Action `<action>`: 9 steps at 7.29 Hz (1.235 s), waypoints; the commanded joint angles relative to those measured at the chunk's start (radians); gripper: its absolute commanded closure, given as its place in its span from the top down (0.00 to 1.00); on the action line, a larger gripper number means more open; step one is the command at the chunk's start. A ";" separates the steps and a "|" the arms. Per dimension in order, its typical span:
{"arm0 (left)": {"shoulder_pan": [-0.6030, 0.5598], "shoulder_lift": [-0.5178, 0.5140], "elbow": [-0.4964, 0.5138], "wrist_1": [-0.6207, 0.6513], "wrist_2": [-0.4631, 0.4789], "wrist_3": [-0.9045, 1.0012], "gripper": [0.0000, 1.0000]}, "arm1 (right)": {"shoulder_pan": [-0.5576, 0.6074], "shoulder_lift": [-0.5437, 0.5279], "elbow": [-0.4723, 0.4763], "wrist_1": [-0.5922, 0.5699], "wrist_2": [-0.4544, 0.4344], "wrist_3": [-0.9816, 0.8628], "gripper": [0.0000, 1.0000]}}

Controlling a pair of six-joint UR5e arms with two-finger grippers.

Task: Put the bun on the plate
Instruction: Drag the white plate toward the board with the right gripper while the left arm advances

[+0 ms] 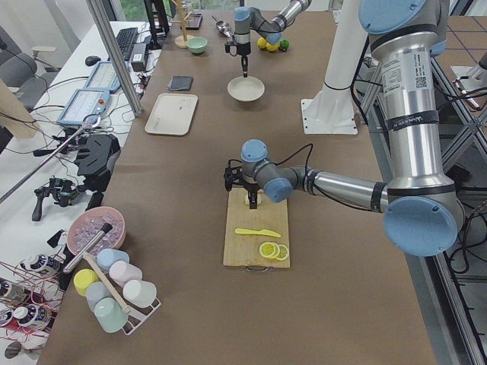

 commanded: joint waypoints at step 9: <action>0.067 -0.039 -0.003 -0.063 0.030 -0.041 0.16 | -0.103 0.159 -0.125 0.033 -0.011 0.123 0.00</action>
